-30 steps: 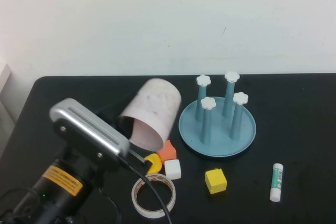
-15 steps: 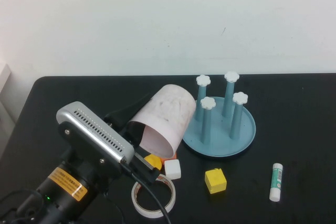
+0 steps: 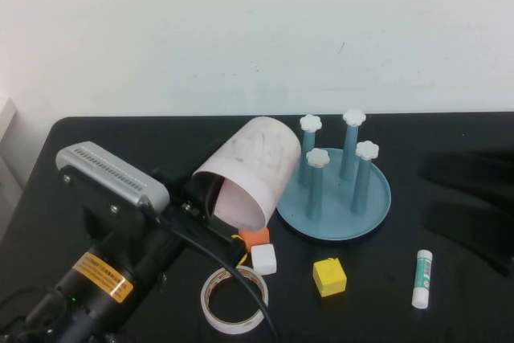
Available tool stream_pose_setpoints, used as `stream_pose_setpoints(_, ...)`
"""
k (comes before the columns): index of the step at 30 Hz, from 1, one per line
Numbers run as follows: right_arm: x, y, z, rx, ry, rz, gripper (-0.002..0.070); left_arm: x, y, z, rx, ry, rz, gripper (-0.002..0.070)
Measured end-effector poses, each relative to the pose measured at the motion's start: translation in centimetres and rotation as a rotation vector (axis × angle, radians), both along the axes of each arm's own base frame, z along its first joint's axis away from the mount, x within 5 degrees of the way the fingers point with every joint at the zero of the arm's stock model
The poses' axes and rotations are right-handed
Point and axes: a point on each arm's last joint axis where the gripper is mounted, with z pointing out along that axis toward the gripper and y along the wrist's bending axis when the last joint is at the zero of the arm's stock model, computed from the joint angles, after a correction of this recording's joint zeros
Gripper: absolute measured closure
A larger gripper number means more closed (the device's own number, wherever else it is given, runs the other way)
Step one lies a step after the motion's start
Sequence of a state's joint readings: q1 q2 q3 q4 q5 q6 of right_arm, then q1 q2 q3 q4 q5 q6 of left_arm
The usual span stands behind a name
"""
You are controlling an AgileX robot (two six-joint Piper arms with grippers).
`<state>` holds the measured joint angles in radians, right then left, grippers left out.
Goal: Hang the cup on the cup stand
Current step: Adjust the cup with two arms
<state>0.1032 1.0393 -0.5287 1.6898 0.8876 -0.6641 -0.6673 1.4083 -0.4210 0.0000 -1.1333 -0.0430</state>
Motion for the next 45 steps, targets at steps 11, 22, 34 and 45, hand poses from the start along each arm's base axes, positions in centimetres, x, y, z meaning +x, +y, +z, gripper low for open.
stream_pose_setpoints(11,7.0,8.2,0.9,-0.074,0.02,0.174,0.0006,0.5,-0.1,0.7,-0.056,0.009,0.02,0.0662)
stream_pose_setpoints(22,10.6,11.6,0.8,-0.056,0.047,0.212,0.0006,0.6,0.0,0.8,-0.061,0.009,0.025,0.0662)
stream_pose_setpoints(34,11.5,13.8,0.0,-0.065,0.087,0.221,0.0006,0.4,-0.2,0.9,-0.052,-0.008,0.004,0.0662)
stream_pose_setpoints(45,11.7,13.9,-0.4,-0.078,0.074,0.21,0.0104,0.3,-0.4,0.8,-0.032,-0.018,-0.023,0.0627)
